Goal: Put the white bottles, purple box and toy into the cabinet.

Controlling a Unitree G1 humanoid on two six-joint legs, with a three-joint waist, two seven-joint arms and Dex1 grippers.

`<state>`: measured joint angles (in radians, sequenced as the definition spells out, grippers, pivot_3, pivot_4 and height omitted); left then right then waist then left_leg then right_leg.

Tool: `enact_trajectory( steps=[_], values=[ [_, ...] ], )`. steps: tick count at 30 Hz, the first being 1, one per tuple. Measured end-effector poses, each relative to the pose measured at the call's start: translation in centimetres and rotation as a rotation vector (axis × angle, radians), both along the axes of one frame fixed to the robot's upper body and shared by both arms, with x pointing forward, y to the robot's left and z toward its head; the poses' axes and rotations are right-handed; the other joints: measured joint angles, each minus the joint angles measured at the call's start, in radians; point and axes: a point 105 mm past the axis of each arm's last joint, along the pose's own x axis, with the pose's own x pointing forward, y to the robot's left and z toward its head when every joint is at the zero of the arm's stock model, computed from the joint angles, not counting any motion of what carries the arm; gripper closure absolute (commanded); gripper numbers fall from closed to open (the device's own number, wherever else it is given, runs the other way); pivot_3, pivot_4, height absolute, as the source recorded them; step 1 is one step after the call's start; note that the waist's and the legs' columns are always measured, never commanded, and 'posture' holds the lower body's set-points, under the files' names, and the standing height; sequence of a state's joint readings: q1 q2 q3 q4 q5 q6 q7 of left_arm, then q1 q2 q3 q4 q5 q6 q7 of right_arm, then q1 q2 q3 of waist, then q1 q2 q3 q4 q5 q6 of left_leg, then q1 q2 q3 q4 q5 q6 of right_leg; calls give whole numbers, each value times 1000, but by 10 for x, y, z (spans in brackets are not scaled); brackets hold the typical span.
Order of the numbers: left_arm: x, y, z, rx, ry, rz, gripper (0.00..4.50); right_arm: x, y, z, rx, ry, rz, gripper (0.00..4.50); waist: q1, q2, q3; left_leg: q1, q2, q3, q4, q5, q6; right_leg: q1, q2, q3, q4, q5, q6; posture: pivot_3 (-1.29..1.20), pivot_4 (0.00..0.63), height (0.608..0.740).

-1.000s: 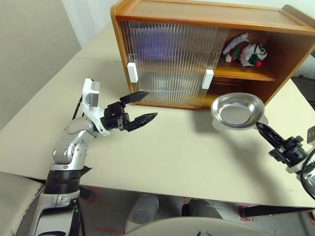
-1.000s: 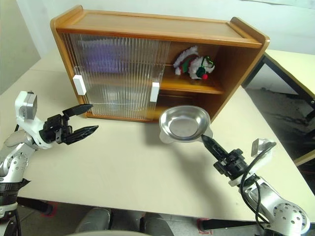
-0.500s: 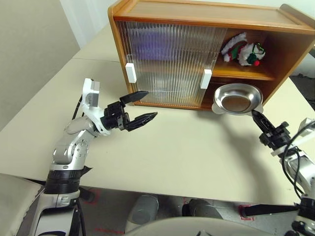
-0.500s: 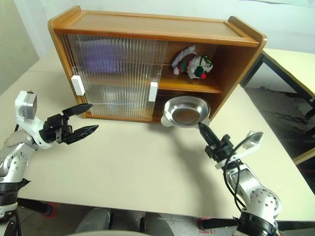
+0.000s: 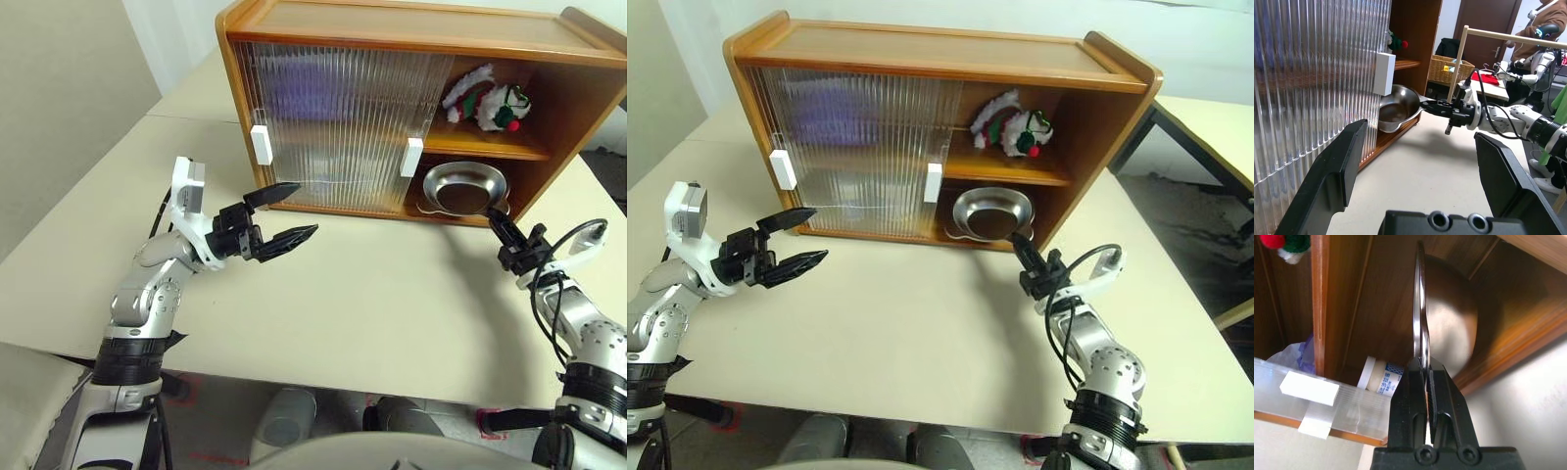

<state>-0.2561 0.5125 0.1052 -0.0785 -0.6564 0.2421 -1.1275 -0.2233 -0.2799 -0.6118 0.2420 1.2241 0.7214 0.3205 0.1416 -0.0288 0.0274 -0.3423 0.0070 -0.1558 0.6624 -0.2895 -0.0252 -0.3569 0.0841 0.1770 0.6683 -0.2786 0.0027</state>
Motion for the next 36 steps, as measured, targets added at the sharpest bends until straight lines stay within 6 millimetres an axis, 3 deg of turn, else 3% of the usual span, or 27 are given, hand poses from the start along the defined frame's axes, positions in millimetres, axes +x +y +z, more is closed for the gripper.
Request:
enact_trajectory(
  steps=[19, 33, 36],
  values=[
    [1, -1, 2, 0, -4, 14, 0, 48, 6, -5, 19, 38, -118, 4487, 20, 1, 0, -3, 1, -2, -1, 0, 0, -4, -4, 0, 0, 2, -3, 230, 39, 740],
    [-2, -3, 3, 2, -10, 10, 0, 59, 6, -5, -4, 35, -177, 4487, 31, 1, 0, -3, 2, -2, -1, 0, 0, -4, -5, 0, 0, 2, -4, 223, 41, 740],
    [-2, -3, 3, 2, -10, 10, 0, 59, 5, -6, -2, 38, -180, 3725, 31, 1, 0, -3, 2, -1, -1, 0, 0, -4, -5, 0, 0, 1, -5, 220, 43, 740]
  ],
)
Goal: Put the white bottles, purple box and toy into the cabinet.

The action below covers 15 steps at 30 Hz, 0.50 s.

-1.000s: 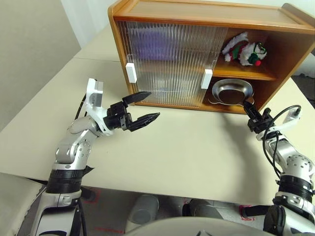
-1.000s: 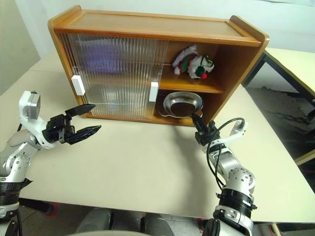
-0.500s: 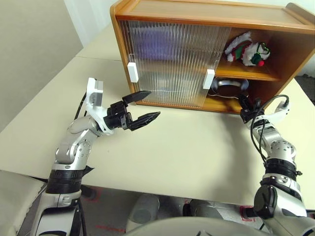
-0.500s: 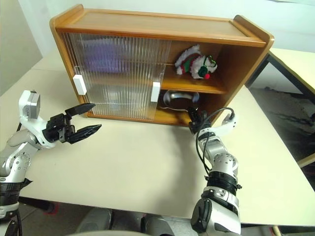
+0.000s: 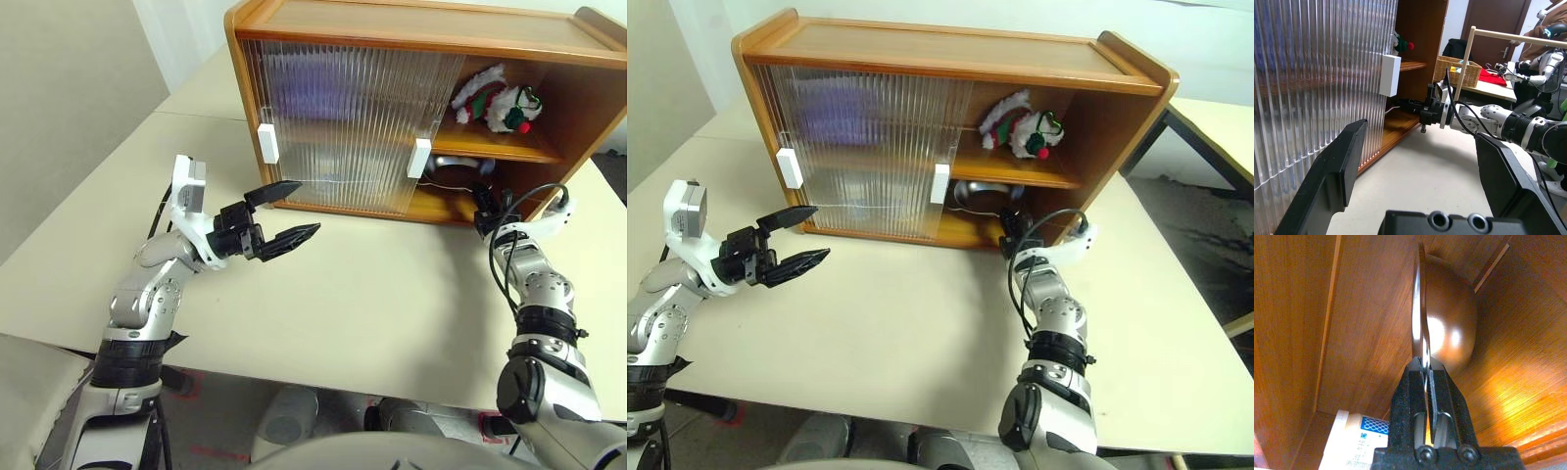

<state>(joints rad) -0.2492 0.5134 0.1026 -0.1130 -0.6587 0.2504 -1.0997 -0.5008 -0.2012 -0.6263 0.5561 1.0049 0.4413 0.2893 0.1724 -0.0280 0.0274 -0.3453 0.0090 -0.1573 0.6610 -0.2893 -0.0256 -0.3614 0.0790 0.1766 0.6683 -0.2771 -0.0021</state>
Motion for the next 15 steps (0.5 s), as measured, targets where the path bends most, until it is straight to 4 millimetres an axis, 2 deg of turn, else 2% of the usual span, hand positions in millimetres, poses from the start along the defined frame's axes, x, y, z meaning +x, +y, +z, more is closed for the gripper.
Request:
enact_trajectory(
  steps=[5, 10, 15],
  values=[
    [0, 0, 0, 0, 0, 0, 0, -4, -1, -3, -5, 15, -4, 1945, 0, 0, 0, 0, 0, 0, 0, 0, 0, 0, 0, 0, 0, 0, 0, 216, 45, 740],
    [0, 0, 0, 0, 0, -2, 0, -11, -6, 7, -24, 0, -10, 31, 0, 0, 0, 0, 0, 1, -1, 0, 0, -1, 0, 0, 0, 0, 0, 215, 49, 740],
    [0, -2, -1, -2, 3, -8, 0, -28, -5, 14, -45, 0, 13, 31, 0, 1, 0, 0, -1, 1, -1, 0, -1, -1, 0, 0, -1, -1, 0, 218, 53, 740]
  ],
)
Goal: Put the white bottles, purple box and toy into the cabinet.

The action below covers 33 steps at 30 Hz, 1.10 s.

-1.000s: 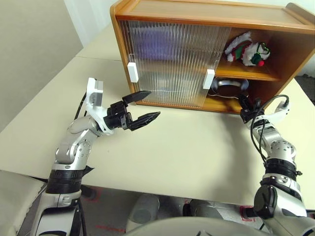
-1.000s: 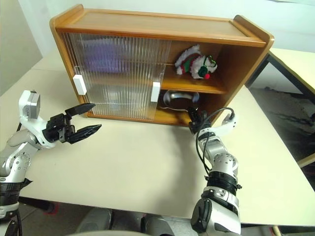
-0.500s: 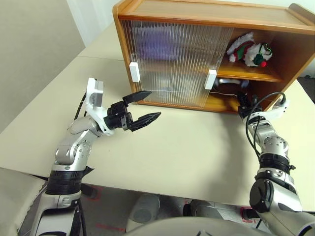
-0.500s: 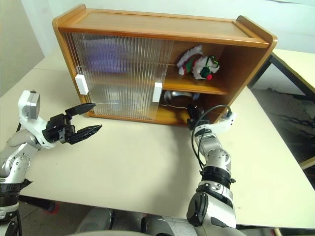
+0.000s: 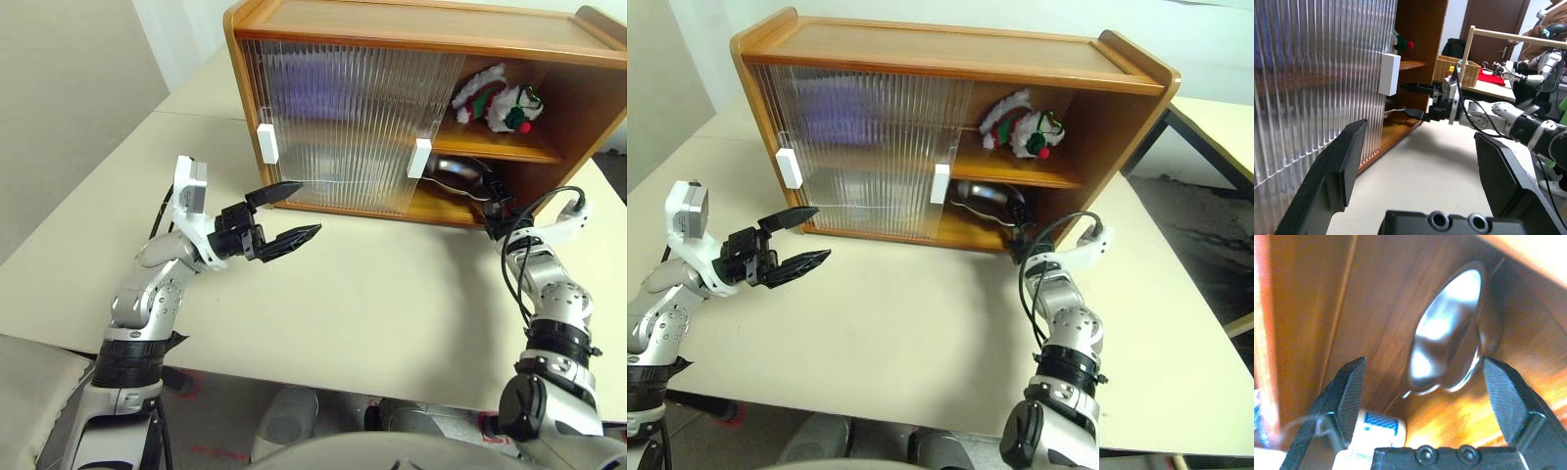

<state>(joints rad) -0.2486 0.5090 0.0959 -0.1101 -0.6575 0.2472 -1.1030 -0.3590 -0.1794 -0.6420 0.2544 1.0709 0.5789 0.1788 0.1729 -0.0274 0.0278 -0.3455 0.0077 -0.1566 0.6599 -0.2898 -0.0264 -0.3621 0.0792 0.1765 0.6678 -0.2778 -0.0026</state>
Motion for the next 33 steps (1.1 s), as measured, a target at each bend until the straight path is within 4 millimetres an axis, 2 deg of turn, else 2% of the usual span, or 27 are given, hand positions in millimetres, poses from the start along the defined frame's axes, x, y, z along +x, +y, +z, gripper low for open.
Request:
enact_trajectory(
  steps=[5, 8, 11, 13, 18, 19, 26, 28, 33],
  values=[
    [-2, 3, -4, 3, 11, 3, 0, -41, 11, -4, -160, 46, 134, 31, 2, 0, 0, 0, -1, 2, 0, -1, -1, 1, 0, 0, 0, -3, 1, 200, 58, 740],
    [-2, 2, -5, 4, 13, -2, 0, -59, 34, 3, -298, -3, 289, 644, -5, 0, 0, 0, -1, 6, 0, -1, -1, 1, 0, 0, 0, -7, -1, 193, 58, 740],
    [-2, 3, -6, 7, 17, -4, 0, -79, 67, 6, -454, -88, 492, 1747, -15, -1, 1, 0, -1, 9, 1, -1, -1, 1, 1, 0, 0, -13, 3, 189, 58, 740],
    [-2, 4, -6, 8, 19, -7, 0, -83, 82, 11, -491, -155, 555, 2474, -24, -1, 1, 0, -1, 9, 1, -1, -1, 1, 2, 0, 0, -12, 6, 188, 57, 740],
    [-1, 8, -9, 19, 32, -2, 0, -76, 107, 29, -548, -318, 581, 4318, -40, -1, 1, 0, 0, 5, 1, -1, -1, 1, 4, 1, 0, -9, 9, 192, 56, 740],
    [-1, 8, -9, 19, 31, -1, 0, -72, 114, 36, -544, -355, 577, 4463, -41, -1, 1, 1, 1, 4, 1, 0, -1, 1, 4, 1, 0, -9, 9, 198, 55, 740],
    [-1, 9, -8, 20, 26, 3, 0, -51, 154, 65, -468, -448, 561, 4463, -39, -1, 1, 1, 3, -2, 1, 0, -1, 0, 6, 1, 0, -5, 3, 217, 49, 740],
    [-1, 10, -8, 20, 24, 6, 0, -45, 158, 65, -451, -426, 537, 4463, -33, -1, 1, 0, 3, -3, 0, 0, -1, 0, 5, 0, 0, -1, -5, 218, 48, 740],
    [0, 11, -7, 19, 21, 16, 0, -32, 179, 69, -377, -406, 529, 4463, -29, -1, 1, -1, 3, -3, -1, 0, -2, -3, 5, 0, 0, 0, -5, 225, 45, 740]
  ],
)
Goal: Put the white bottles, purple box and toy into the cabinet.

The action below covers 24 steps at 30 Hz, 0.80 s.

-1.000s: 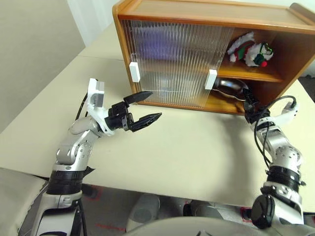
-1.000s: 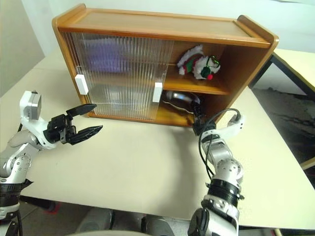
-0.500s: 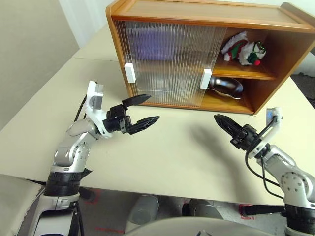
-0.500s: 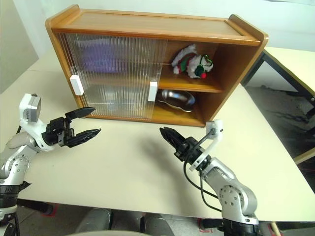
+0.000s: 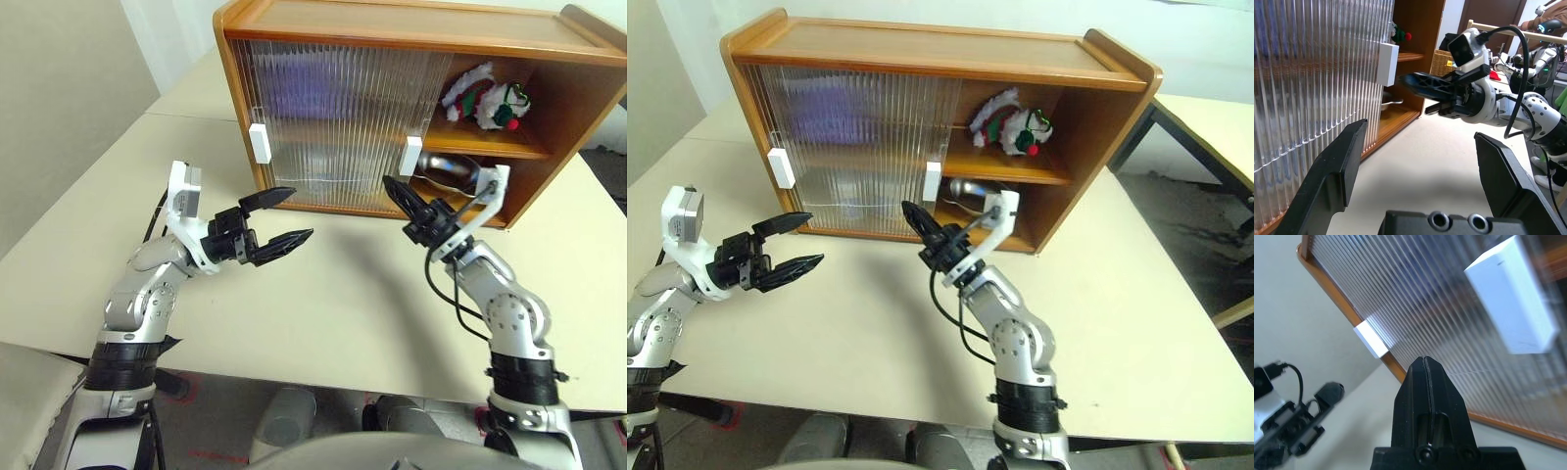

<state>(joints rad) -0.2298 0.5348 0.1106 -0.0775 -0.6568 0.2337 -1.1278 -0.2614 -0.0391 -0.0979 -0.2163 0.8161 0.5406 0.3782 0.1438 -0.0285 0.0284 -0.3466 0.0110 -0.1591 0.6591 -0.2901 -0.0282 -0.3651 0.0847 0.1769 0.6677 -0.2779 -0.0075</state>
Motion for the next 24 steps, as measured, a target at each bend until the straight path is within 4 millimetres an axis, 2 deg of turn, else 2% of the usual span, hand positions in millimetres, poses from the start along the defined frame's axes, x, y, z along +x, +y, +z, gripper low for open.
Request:
enact_trajectory(
  steps=[5, 10, 15, 18, 24],
  values=[
    [0, 0, 0, 1, -1, 2, 0, 14, 12, 6, 62, 26, -28, 4463, 6, 0, 0, 0, 0, 0, 0, 0, 0, -1, 0, 0, 0, 0, -1, 232, 41, 740],
    [0, 0, 0, 2, -1, 3, 0, 26, 5, 15, 121, 31, -100, 4463, 15, 0, 0, -1, 1, 0, -1, 0, -1, -2, 0, -1, 0, -1, -5, 239, 39, 740],
    [1, 0, 0, 2, -1, 9, 0, 32, -4, 10, 113, 50, -175, 4463, 21, 0, 0, -1, 1, 0, -1, -1, -1, -3, 0, -1, 0, 2, -1, 236, 37, 740],
    [1, 0, 0, 2, -1, 10, 0, 36, -14, 9, 116, 53, -236, 4463, 22, 0, 0, -1, 2, 0, -1, -1, -2, -3, 0, -1, 0, 2, -1, 230, 38, 740],
    [1, 0, 0, 1, -2, 10, 0, 38, -22, 9, 130, 60, -285, 4463, 23, 0, 0, -1, 2, 0, 0, -1, -2, -3, 0, -2, 0, 2, -2, 225, 37, 740]
  ],
)
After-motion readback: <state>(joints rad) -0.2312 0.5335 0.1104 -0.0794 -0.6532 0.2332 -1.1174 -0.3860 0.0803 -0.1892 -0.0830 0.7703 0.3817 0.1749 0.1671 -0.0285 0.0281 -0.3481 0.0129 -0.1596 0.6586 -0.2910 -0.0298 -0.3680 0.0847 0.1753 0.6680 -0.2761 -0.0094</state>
